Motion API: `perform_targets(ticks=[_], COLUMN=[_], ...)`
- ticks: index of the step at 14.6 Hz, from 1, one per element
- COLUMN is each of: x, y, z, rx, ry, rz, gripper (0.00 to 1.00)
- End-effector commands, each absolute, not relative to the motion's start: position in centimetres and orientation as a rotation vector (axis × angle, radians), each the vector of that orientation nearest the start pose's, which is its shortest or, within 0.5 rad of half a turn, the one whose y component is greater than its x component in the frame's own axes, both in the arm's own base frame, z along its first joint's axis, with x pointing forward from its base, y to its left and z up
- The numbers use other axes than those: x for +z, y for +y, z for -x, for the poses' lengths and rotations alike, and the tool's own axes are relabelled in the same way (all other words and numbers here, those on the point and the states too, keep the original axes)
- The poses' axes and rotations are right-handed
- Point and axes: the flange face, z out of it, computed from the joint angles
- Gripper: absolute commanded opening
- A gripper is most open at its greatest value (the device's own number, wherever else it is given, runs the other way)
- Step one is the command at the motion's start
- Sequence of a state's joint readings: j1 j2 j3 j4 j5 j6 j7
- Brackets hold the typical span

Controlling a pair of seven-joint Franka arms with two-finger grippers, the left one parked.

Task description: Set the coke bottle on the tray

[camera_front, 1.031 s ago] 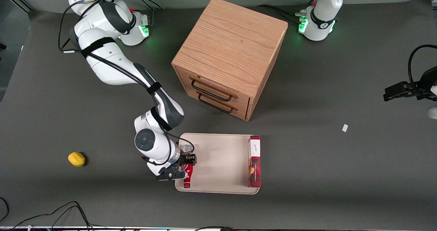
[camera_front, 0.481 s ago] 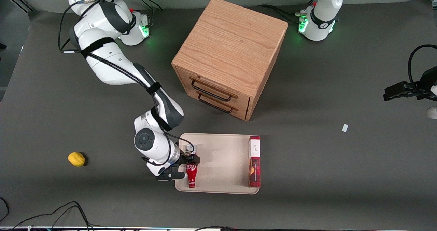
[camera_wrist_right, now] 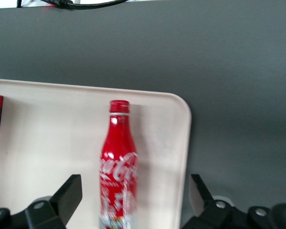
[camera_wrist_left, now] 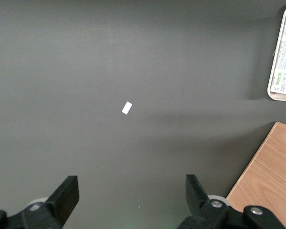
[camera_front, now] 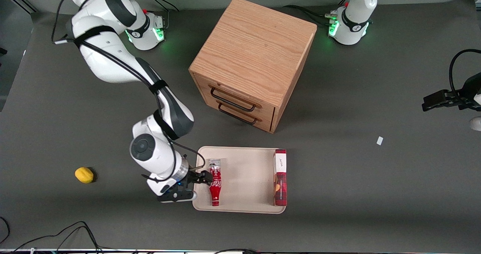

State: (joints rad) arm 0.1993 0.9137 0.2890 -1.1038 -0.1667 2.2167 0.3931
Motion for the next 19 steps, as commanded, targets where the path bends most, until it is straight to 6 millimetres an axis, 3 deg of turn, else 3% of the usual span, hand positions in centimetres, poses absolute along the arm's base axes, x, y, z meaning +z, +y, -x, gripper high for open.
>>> perform_targets(ticks=[1, 5, 11, 15, 19], x=[34.9, 41.1, 47.0, 51.8, 56.4], y=[24.7, 18.1, 10.3, 7.4, 5.6], z=[-70.4, -65.2, -55.8, -50.1, -46.4], rx=[-0.215, -0.227, -0.135, -0.064, -0.034], ry=[-0.133, -0.222, -0.108, -0.049, -0.048], rz=[3.082, 3.173, 3.147, 3.155, 3.153], gripper=[1.0, 1.0, 1.0, 1.0, 1.0])
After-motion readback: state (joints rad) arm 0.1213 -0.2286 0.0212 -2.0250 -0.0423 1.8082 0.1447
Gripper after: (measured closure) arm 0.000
